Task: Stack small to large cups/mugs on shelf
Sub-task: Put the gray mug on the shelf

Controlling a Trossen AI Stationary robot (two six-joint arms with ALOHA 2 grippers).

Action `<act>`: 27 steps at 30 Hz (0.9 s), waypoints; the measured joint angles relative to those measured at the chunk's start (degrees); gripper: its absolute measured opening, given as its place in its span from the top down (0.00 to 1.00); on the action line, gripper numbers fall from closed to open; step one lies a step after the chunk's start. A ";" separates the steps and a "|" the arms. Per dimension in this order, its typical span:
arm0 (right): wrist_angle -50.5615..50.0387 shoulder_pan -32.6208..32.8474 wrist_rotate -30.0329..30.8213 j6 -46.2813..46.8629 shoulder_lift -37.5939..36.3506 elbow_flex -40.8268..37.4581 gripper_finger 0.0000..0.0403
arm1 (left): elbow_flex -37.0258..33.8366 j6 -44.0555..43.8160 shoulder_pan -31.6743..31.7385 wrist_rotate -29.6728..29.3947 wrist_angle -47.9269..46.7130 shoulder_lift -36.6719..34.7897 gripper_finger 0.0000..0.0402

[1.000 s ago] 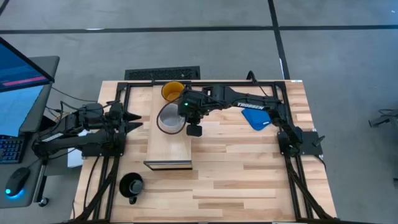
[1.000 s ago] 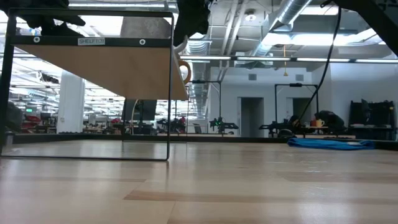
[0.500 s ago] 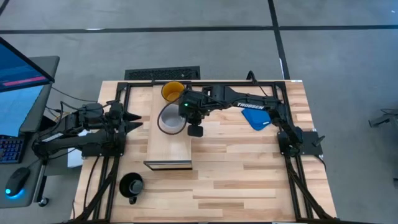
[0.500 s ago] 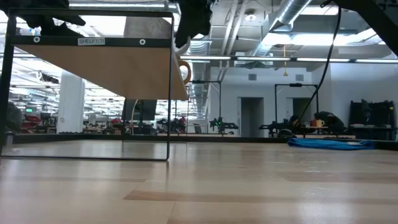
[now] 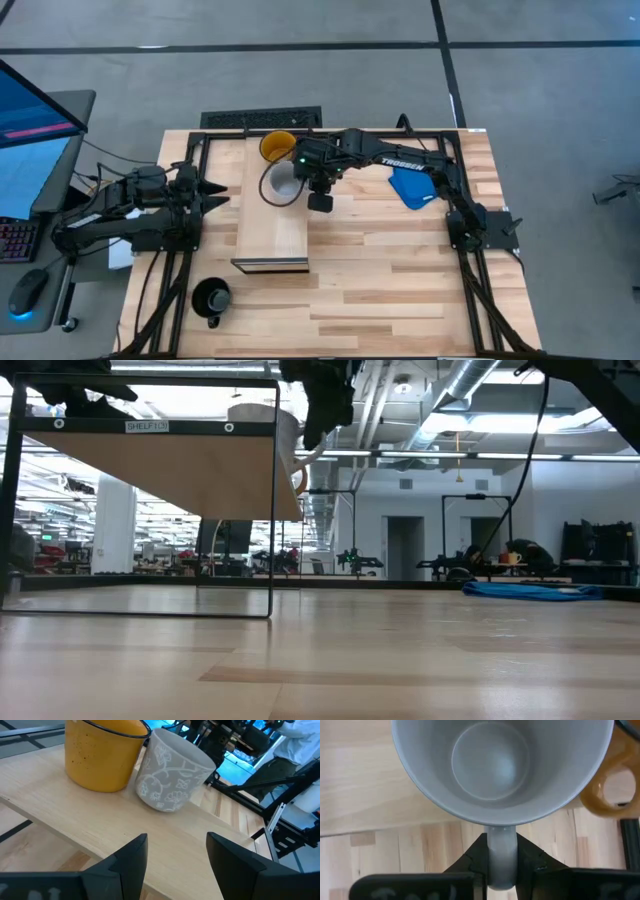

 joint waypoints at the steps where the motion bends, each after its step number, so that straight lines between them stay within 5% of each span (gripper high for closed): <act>1: -0.58 -0.05 -0.06 0.00 0.00 -0.07 0.83 | 0.00 0.00 0.00 0.00 0.00 0.00 0.52; 15: -0.24 0.87 -0.31 -1.81 0.00 -1.01 0.83 | 0.00 0.02 0.00 0.00 0.00 0.00 0.52; 27: 1.90 0.85 -0.29 -1.60 0.00 -1.11 0.67 | 0.00 0.04 0.00 0.00 0.00 0.02 0.52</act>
